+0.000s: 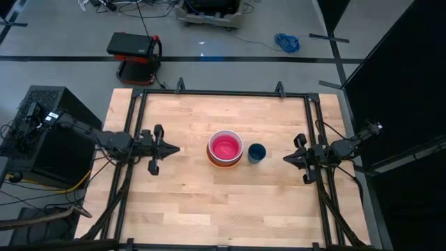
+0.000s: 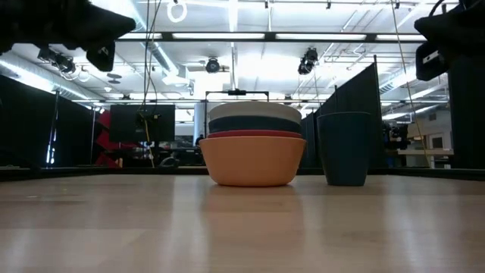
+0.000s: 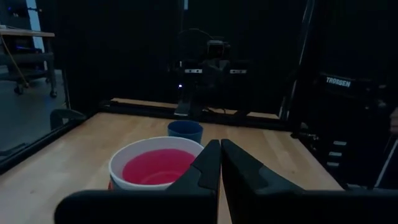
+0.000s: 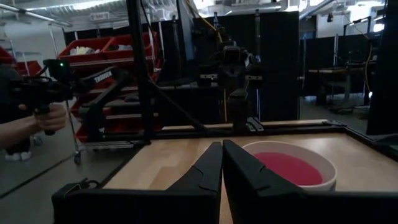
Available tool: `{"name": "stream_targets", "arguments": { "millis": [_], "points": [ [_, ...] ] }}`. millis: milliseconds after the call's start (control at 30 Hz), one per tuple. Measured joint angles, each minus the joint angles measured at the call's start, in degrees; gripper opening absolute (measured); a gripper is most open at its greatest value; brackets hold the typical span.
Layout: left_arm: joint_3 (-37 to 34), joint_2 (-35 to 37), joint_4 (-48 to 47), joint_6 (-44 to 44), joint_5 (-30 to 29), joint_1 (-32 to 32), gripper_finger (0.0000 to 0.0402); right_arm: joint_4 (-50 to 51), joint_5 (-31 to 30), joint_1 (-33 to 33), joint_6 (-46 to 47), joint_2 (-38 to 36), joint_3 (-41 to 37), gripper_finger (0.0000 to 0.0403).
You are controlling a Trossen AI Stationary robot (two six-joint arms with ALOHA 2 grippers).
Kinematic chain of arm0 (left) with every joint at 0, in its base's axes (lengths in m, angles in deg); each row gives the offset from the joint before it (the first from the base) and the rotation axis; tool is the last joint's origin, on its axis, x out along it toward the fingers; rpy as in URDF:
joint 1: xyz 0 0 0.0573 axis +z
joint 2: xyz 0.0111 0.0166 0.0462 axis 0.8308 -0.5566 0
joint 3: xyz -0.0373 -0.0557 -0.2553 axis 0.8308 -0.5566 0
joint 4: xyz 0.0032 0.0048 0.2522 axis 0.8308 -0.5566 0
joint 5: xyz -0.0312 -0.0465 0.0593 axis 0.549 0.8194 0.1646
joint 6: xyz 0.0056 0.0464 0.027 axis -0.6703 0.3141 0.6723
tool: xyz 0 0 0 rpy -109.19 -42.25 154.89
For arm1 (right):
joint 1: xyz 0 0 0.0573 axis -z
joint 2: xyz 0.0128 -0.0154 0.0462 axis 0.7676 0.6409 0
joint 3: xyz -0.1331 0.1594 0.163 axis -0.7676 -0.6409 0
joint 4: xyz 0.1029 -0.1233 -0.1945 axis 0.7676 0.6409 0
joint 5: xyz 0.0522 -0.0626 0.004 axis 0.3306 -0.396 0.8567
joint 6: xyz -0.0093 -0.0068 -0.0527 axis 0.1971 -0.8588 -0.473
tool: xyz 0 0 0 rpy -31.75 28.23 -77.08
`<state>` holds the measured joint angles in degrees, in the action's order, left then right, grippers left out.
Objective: Nest bowls inside each other
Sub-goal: Return to Home Position
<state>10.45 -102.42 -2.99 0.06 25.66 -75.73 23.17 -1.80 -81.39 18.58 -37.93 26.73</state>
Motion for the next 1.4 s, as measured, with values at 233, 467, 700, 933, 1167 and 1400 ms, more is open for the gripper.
{"name": "stream_targets", "arguments": {
  "millis": [233,467,700,933,1167,1400],
  "points": [
    [-4.3,-0.1,6.7,-0.6,0.1,0.0,0.0000,1.2,0.0,0.1,-0.3,0.0,0.0,0.0000],
    [-8.5,-0.3,13.2,-1.2,0.2,0.0,0.0000,2.6,0.0,0.1,-0.7,0.0,0.0,0.0000],
    [-9.6,-0.3,10.6,-1.5,-0.6,0.0,0.0000,6.2,0.0,1.8,-0.7,0.1,0.0,0.0000],
    [-9.6,-0.3,3.7,-4.0,-1.6,3.8,0.0000,6.2,0.1,6.0,-1.2,0.4,0.0,0.0000],
    [-9.6,-0.3,0.0,-5.1,6.1,13.7,0.0000,6.5,3.0,11.9,0.1,4.4,-0.1,0.0000],
    [-9.6,-0.4,-1.1,-4.8,16.6,24.3,0.0000,6.7,6.4,18.5,2.5,10.2,-0.1,0.0000]
  ]
}}
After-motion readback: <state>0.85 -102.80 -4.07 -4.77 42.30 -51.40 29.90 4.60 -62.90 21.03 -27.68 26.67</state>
